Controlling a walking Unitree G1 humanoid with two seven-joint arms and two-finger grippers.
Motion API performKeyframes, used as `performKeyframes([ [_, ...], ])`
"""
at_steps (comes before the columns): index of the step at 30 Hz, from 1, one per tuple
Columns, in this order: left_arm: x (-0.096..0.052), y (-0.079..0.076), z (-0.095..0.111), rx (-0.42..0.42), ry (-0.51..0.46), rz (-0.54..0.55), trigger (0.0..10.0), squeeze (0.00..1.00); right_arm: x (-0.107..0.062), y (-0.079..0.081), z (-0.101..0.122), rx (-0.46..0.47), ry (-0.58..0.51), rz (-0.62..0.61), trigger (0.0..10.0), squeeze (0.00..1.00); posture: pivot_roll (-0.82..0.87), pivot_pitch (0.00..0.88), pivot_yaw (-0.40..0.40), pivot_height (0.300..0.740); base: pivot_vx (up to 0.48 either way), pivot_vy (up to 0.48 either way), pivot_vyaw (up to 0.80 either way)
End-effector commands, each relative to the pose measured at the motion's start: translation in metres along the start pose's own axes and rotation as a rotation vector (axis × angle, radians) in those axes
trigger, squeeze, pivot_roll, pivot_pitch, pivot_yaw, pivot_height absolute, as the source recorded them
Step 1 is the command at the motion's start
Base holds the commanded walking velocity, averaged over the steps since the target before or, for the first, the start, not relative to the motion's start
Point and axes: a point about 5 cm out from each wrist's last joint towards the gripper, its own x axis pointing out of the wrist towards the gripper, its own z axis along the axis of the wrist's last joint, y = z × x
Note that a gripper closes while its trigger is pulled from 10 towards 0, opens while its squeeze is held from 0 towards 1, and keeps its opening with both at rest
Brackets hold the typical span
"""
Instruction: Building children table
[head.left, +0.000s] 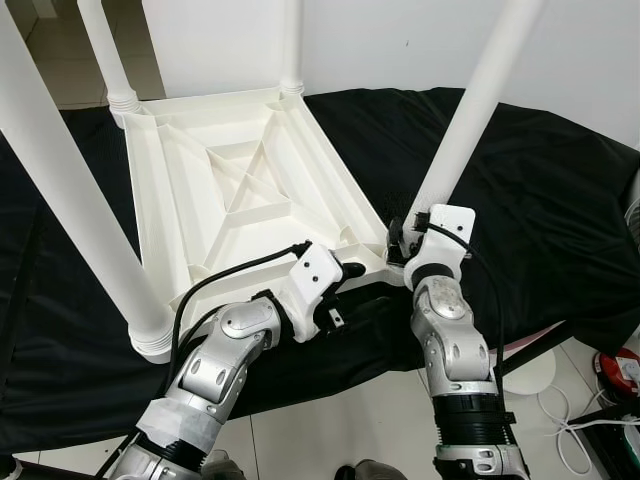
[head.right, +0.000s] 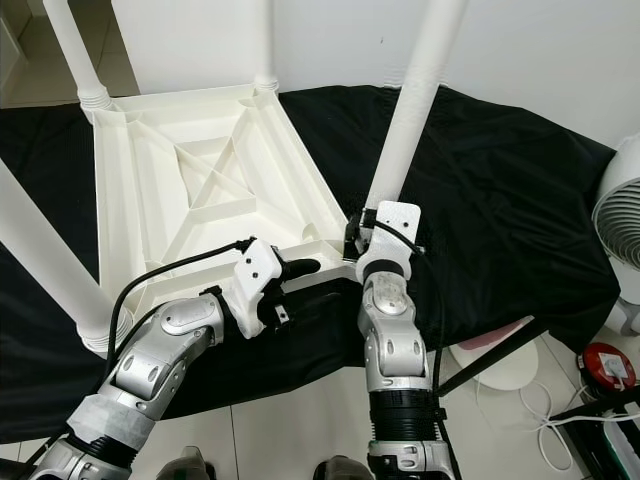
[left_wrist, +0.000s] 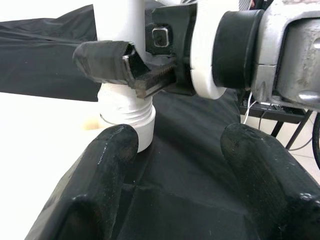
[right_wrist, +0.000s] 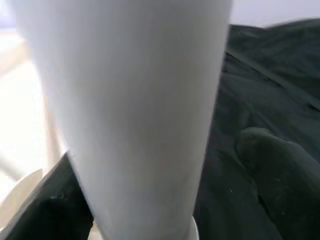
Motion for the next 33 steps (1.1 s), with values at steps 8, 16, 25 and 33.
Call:
performKeyframes([
  [8, -0.001, 0.001, -0.002, -0.013, 0.006, 0.015, 10.0, 0.0, -0.001, -0.012, -0.015, -0.025, 0.008, 0.381, 10.0, 0.0, 0.0, 0.0, -0.044, 0.74, 0.0, 0.0, 0.0],
  [16, 0.0, 0.002, -0.001, -0.011, 0.006, 0.005, 10.0, 0.0, 0.007, -0.031, -0.013, -0.176, 0.01, 0.626, 10.0, 0.0, -0.01, 0.0, -0.031, 0.74, 0.0, 0.0, 0.0],
  [25, 0.001, 0.004, 0.002, -0.008, 0.004, 0.0, 10.0, 0.0, 0.031, -0.029, -0.008, -0.218, 0.029, 0.756, 10.0, 0.0, 0.0, 0.0, -0.028, 0.74, 0.0, 0.0, 0.0],
  [33, 0.0, 0.004, 0.004, -0.012, -0.002, 0.008, 10.0, 0.0, 0.041, -0.011, -0.016, -0.264, 0.068, 0.91, 1.6, 0.0, 0.02, 0.0, -0.036, 0.74, 0.0, 0.0, 0.0],
])
